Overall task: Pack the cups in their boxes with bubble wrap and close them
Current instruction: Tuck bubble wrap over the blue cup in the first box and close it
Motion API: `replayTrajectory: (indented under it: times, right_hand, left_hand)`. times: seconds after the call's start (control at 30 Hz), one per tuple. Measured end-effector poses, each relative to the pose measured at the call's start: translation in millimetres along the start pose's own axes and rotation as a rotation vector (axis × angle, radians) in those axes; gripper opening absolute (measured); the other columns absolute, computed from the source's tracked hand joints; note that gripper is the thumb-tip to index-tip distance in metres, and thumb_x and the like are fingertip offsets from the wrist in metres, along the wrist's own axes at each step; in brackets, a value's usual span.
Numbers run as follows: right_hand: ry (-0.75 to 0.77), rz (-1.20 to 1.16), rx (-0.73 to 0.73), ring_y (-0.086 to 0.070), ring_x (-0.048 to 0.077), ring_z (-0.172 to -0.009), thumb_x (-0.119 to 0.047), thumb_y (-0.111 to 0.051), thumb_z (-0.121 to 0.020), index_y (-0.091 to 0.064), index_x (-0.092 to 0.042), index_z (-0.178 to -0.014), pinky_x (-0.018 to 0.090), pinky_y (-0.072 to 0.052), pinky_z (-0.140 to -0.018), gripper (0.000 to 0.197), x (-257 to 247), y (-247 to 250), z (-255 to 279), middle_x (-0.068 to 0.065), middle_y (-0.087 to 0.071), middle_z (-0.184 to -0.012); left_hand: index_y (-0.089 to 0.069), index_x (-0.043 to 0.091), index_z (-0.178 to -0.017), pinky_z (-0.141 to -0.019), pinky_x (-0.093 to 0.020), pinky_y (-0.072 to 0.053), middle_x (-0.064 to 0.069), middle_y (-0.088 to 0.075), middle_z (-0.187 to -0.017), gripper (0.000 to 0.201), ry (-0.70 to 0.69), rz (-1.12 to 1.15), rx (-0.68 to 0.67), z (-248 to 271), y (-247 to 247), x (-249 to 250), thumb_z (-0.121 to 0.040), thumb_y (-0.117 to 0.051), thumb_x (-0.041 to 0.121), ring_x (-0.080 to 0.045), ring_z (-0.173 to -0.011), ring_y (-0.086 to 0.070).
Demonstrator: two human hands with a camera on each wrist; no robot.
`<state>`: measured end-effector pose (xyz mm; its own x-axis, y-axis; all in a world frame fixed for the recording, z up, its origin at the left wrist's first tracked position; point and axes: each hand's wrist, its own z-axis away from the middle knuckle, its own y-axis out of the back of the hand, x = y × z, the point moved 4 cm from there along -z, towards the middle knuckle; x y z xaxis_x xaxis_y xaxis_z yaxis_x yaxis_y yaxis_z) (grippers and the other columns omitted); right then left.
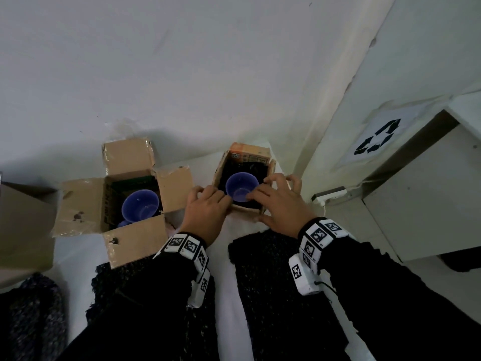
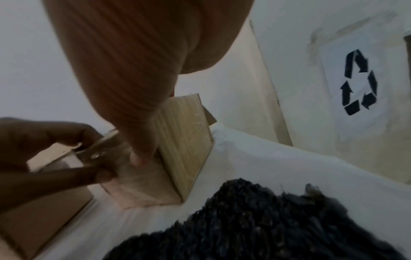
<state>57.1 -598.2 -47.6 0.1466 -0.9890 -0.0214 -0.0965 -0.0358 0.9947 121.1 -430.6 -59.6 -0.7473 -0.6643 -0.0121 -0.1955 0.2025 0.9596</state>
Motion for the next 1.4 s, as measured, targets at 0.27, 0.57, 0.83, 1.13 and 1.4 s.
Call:
replayTrajectory:
  times: [0.27, 0.57, 0.83, 1.13, 1.4]
  right_hand:
    - [-0.007, 0.223, 0.037, -0.038, 0.024, -0.115, -0.018, -0.076, -0.063, -0.069, -0.031, -0.083, 0.048, -0.02, -0.096, 0.025, 4, -5, 2, -0.007, -0.059, -0.109]
    - [-0.132, -0.14, 0.125, -0.049, 0.024, -0.105, -0.035, -0.066, -0.076, -0.055, -0.027, -0.115, 0.04, -0.036, -0.082, 0.042, 19, 23, 47, -0.003, -0.053, -0.116]
    - [-0.385, -0.109, -0.444, -0.053, 0.018, -0.089, -0.087, -0.045, -0.065, -0.048, -0.031, -0.092, 0.039, -0.036, -0.08, 0.061, -3, -33, 132, -0.007, -0.056, -0.092]
    - [-0.388, -0.317, -0.092, -0.051, 0.027, -0.096, -0.025, -0.06, -0.088, -0.057, -0.025, -0.096, 0.038, -0.043, -0.076, 0.009, -30, -20, 140, -0.001, -0.057, -0.102]
    - [-0.17, -0.556, 0.03, -0.055, 0.022, -0.085, -0.02, -0.046, -0.097, -0.054, -0.024, -0.109, 0.041, -0.048, -0.072, 0.015, -50, 23, 125, 0.0, -0.057, -0.098]
  left_hand:
    - [-0.062, 0.019, -0.083, -0.064, -0.036, -0.038, -0.001, -0.063, -0.079, 0.015, 0.027, 0.058, -0.035, 1, -1, 22, -0.076, -0.075, 0.022, -0.027, -0.08, -0.053]
    - [-0.059, 0.019, -0.117, -0.09, -0.043, -0.038, -0.002, -0.059, -0.121, 0.043, 0.054, 0.163, -0.005, 15, 14, 35, -0.076, -0.069, 0.03, -0.028, -0.116, -0.052]
    - [-0.058, 0.029, -0.112, -0.085, -0.037, -0.034, 0.006, -0.058, -0.112, 0.037, 0.003, 0.189, -0.322, 73, 5, 71, -0.086, -0.049, 0.054, -0.023, -0.106, -0.052]
    - [-0.025, 0.027, -0.146, -0.103, -0.04, -0.037, 0.0, -0.033, -0.146, 0.082, 0.101, 0.248, -0.427, 106, 7, 75, -0.08, -0.056, 0.066, -0.024, -0.129, -0.038]
    - [-0.062, 0.025, -0.109, -0.099, -0.041, -0.032, 0.0, -0.058, -0.123, 0.047, -0.119, 0.217, -0.054, 81, 46, 74, -0.068, -0.076, 0.042, -0.028, -0.12, -0.049]
